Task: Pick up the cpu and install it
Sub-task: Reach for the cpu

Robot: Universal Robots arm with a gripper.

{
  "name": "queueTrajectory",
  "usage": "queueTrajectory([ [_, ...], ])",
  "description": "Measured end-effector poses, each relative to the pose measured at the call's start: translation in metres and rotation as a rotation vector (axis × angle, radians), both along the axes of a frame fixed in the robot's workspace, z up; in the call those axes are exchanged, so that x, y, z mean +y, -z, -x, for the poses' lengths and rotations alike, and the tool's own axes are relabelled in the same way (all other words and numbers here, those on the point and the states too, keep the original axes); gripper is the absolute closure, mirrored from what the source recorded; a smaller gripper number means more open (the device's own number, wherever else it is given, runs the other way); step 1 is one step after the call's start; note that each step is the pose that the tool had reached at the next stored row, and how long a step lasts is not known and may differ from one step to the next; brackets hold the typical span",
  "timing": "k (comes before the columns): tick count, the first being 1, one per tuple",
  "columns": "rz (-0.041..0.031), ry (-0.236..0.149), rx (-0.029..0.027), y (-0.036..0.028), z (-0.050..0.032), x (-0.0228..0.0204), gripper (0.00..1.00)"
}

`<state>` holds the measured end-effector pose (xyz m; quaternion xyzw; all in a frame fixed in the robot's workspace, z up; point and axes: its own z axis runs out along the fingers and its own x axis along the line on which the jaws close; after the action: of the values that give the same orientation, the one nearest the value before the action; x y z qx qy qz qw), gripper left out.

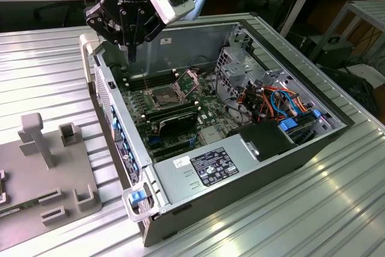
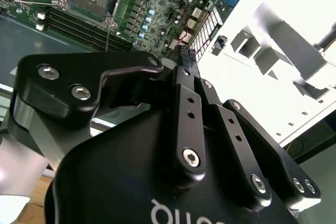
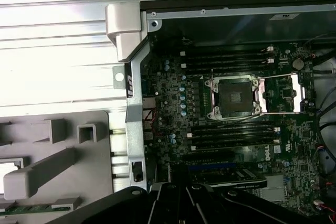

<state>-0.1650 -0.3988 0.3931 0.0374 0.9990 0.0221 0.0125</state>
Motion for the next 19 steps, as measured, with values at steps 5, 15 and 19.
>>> queueTrajectory([
  [5,0.0001,0.000,0.0000,0.0000,0.0015,0.0000,0.89],
  [15,-0.0001,0.000,-0.0001,0.0001,0.0151,0.0000,0.89],
  [19,-0.0001,0.000,-0.0001,0.0001,0.0210,0.0000,0.89],
])
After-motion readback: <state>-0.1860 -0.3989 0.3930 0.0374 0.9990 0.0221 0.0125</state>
